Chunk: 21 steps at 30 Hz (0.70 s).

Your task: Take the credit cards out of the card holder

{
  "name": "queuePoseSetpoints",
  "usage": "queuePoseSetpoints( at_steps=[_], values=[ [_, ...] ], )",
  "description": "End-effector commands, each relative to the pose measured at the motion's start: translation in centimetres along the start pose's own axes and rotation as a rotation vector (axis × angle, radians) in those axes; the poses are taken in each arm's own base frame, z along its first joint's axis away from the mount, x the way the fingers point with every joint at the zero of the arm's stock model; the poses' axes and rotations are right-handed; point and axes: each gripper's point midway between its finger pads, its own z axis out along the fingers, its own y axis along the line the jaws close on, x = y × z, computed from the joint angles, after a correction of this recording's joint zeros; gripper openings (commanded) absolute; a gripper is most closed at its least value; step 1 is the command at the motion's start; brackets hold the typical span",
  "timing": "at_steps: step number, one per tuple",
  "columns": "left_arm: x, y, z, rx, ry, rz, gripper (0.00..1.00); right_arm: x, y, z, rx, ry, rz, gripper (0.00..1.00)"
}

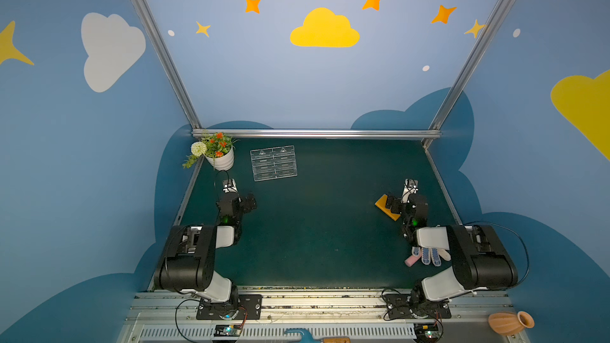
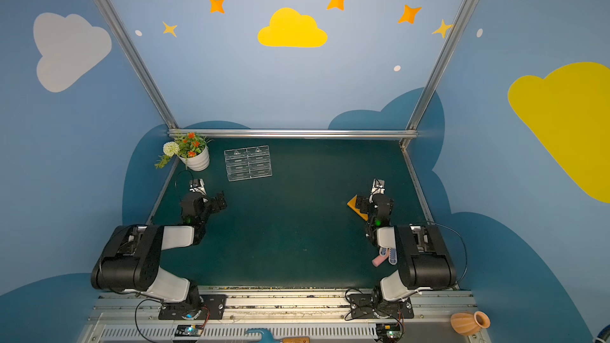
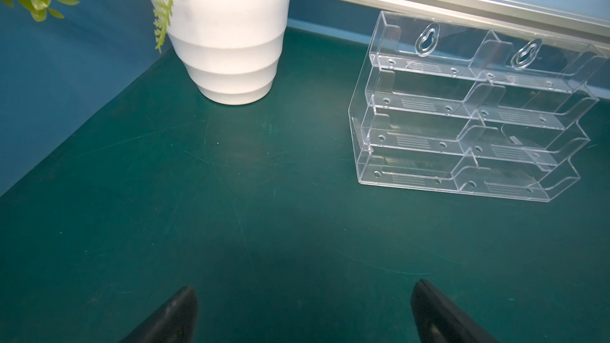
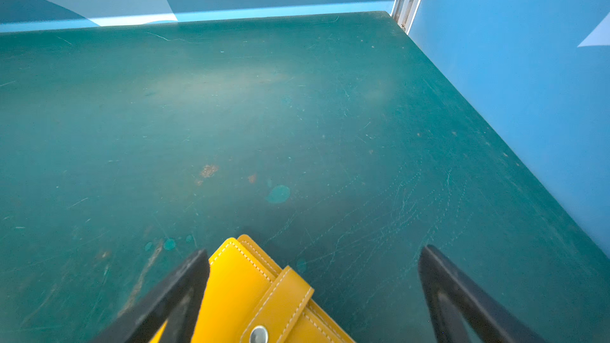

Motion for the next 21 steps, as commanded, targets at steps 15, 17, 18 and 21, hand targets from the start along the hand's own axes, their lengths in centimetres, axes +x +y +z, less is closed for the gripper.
queuePoseSetpoints(
  at_steps=[15, 17, 18, 21],
  values=[
    [-16.8, -8.1, -12.8, 0.214, -0.173, -0.158, 1.00, -9.3, 5.7, -13.6, -0.312, 0.241, 0.311, 0.97],
    [-17.8, -9.6, -14.9, 0.317, -0.123, -0.242, 1.00, -9.5, 5.5, -15.6, -0.327, 0.263, 0.349, 0.97],
    [-17.9, -10.8, -15.7, 0.389, -0.094, -0.257, 1.00, -9.5, 5.4, -16.5, -0.331, 0.284, 0.359, 0.97],
    [-17.4, -13.7, -18.6, 0.570, 0.056, -0.345, 1.00, -8.5, 5.9, -18.4, -0.366, 0.381, 0.364, 0.97]
  ],
)
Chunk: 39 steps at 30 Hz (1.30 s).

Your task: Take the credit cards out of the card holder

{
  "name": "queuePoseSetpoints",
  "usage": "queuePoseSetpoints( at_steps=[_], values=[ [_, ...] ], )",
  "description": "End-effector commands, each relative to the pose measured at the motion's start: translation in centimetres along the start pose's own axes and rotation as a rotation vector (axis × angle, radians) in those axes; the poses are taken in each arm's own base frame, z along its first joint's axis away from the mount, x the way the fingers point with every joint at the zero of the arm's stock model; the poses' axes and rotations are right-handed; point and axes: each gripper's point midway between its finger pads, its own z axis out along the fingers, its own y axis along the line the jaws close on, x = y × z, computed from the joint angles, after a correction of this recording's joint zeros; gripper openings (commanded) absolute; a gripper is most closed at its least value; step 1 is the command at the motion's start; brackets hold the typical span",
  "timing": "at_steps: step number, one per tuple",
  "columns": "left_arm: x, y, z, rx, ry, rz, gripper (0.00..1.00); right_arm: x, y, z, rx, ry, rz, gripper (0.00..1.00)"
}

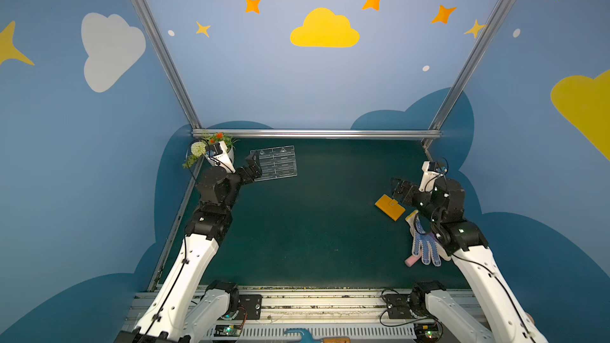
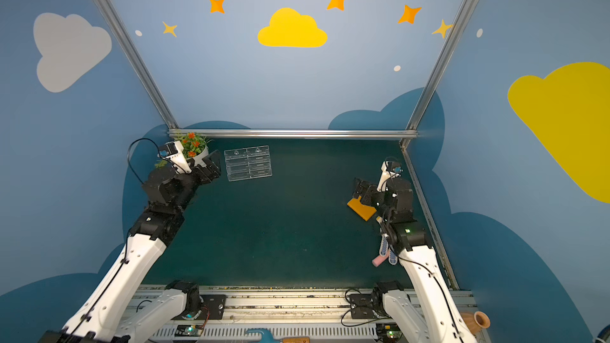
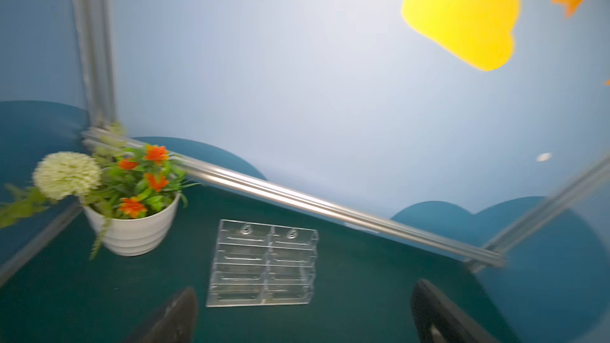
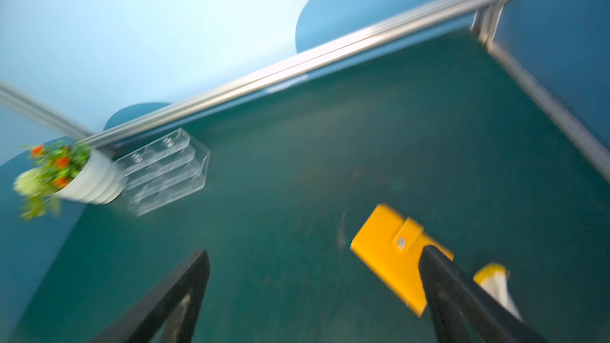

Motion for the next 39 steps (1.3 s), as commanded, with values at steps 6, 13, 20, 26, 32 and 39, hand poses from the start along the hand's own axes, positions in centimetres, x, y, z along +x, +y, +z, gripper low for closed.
queuePoseSetpoints(
  at_steps=[6, 13, 20, 26, 32, 39],
  values=[
    [6.6, -3.3, -4.0, 0.138, 0.392, -0.273, 1.00, 8.0, 2.8, -2.7, -0.155, 0.423, 0.178, 0.97],
    [8.9, -2.8, -4.5, 0.127, 0.468, -0.305, 1.00, 9.0, 0.6, -3.0, -0.023, 0.482, 0.159, 0.97],
    [11.8, -1.8, -3.5, 0.072, 0.582, -0.333, 1.00, 10.0, 0.9, -2.5, -0.045, 0.520, 0.179, 0.97],
    [13.0, -1.0, -2.1, 0.028, 0.640, -0.317, 1.00, 10.7, -0.2, -1.9, 0.011, 0.545, 0.189, 0.97],
    [13.9, -1.5, -0.5, 0.073, 0.647, -0.325, 1.00, 11.6, -1.5, 0.6, 0.021, 0.534, 0.293, 0.97],
    [16.0, -2.9, 0.3, 0.116, 0.692, -0.317, 1.00, 12.7, -4.7, 4.3, 0.092, 0.534, 0.414, 0.95]
  ],
)
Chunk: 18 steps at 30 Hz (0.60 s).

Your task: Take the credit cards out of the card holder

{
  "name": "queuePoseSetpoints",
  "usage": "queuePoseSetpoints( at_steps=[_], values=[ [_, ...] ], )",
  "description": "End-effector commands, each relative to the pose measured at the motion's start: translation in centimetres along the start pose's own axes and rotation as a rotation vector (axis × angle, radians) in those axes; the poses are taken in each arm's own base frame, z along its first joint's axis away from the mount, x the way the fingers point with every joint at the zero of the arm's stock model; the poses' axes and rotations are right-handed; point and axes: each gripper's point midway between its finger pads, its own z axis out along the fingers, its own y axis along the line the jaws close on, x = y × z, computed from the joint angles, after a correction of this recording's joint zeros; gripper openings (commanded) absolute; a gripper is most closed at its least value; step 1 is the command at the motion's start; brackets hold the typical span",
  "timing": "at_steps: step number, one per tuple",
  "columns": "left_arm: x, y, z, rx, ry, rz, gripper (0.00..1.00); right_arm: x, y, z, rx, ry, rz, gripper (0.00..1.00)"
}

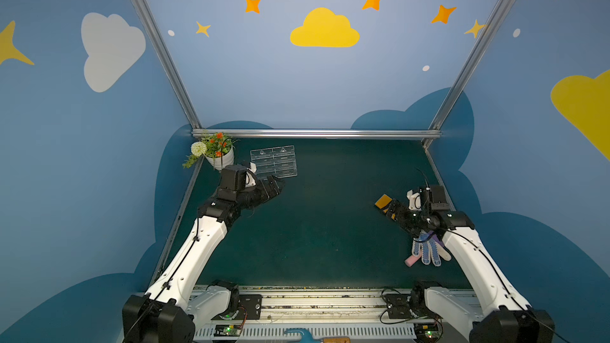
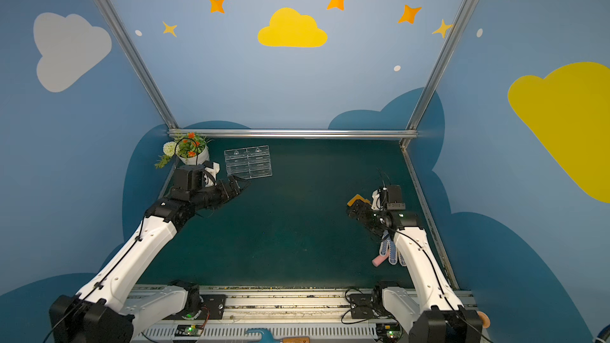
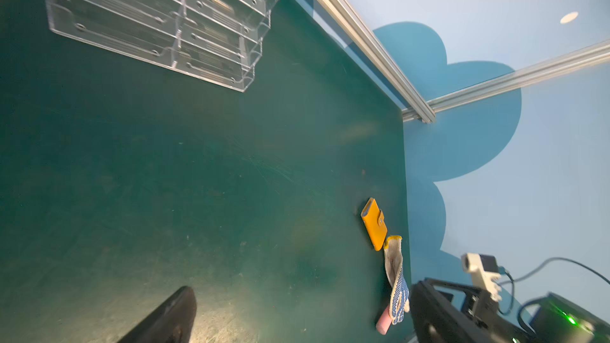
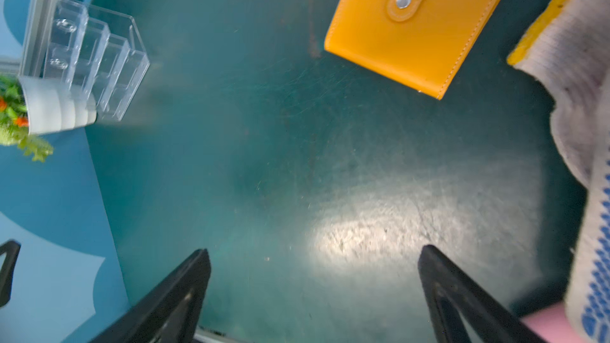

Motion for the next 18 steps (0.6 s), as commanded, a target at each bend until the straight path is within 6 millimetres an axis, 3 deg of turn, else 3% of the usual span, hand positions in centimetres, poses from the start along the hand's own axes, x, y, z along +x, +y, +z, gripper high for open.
queuePoseSetpoints(
  at_steps=[1, 6, 7, 18],
  values=[
    [0.7, -1.2, 1.0, 0.047, 0.012, 0.035, 1.00, -1.9, -0.7, 1.6, -0.016, -0.045, 0.061, 0.95],
    [2.2, -2.6, 2.8, 0.084, 0.050, 0.053, 1.00, -4.1, -3.7, 3.7, -0.018, -0.077, 0.194, 0.94],
    [2.5, -2.8, 3.3, 0.091, 0.059, 0.059, 1.00, -3.6, -5.0, 4.6, 0.000, -0.058, 0.226, 0.94],
    [5.0, -5.2, 7.1, 0.105, 0.154, 0.114, 1.00, -5.2, -7.9, 8.9, 0.034, -0.033, 0.312, 0.80]
  ],
)
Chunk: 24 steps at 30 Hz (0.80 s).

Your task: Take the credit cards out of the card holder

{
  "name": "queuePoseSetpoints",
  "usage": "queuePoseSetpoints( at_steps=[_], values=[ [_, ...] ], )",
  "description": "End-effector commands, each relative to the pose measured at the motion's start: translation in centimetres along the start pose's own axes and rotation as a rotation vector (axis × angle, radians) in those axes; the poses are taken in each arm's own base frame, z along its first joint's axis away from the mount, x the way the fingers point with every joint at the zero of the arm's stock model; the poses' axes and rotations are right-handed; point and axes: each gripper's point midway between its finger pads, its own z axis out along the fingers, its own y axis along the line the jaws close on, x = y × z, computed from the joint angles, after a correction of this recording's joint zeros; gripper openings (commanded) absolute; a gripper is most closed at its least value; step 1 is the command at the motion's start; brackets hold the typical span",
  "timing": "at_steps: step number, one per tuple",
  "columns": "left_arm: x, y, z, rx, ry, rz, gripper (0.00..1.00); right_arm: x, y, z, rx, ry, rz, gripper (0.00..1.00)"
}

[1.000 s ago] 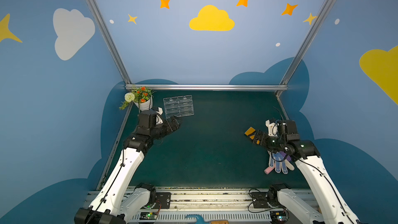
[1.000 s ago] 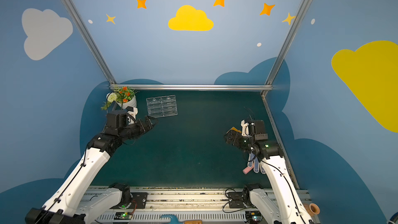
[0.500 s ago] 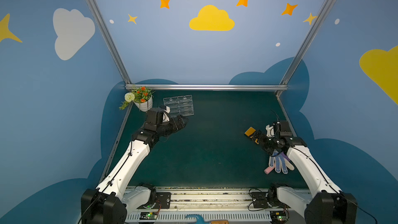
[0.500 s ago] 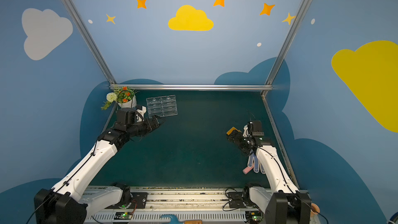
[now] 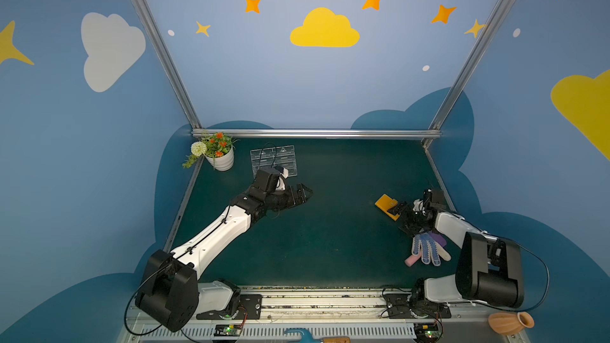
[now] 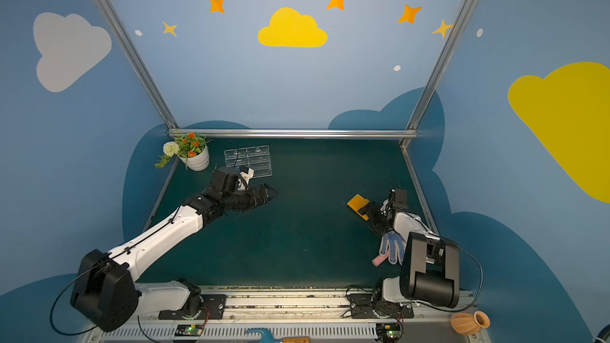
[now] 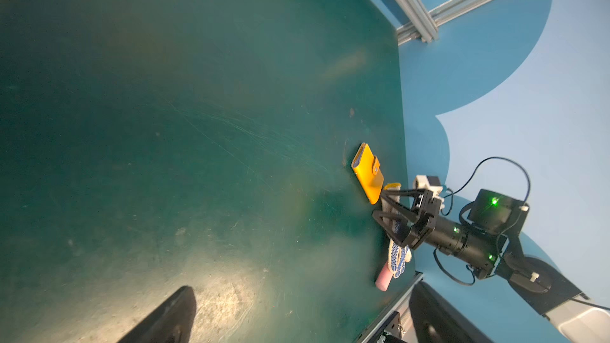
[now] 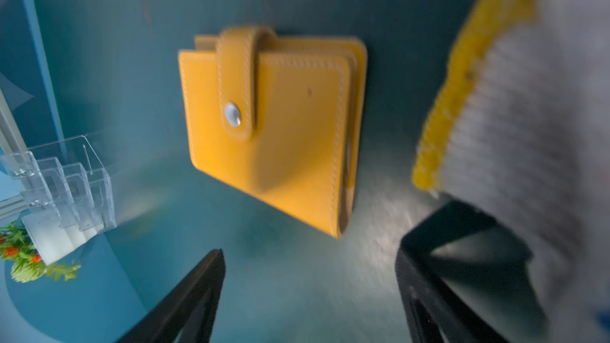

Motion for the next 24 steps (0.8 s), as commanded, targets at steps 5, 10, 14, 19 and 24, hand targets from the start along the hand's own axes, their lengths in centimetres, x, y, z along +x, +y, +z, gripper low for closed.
queuePoseSetpoints(
  at_steps=[5, 10, 14, 19, 24],
  values=[
    [-1.1, -2.1, 1.3, 0.041, -0.017, 0.030, 1.00, -1.3, -1.4, 2.4, 0.055, -0.017, 0.029, 0.68],
    [-0.7, -2.3, 2.8, 0.043, 0.010, 0.034, 1.00, -2.2, -1.4, 2.9, 0.115, -0.017, 0.017, 0.46],
    [-0.5, -2.2, 3.8, 0.041, 0.035, 0.034, 1.00, -1.9, -2.0, 3.4, 0.166, 0.002, 0.011, 0.24],
    [-0.1, -2.3, 5.1, 0.051, 0.059, 0.027, 1.00, -1.9, -2.2, 3.5, 0.191, 0.005, -0.004, 0.00],
    [0.3, -3.1, 6.8, 0.079, 0.077, -0.005, 1.00, -1.7, -1.2, 3.3, 0.169, 0.007, -0.032, 0.00]
  ],
)
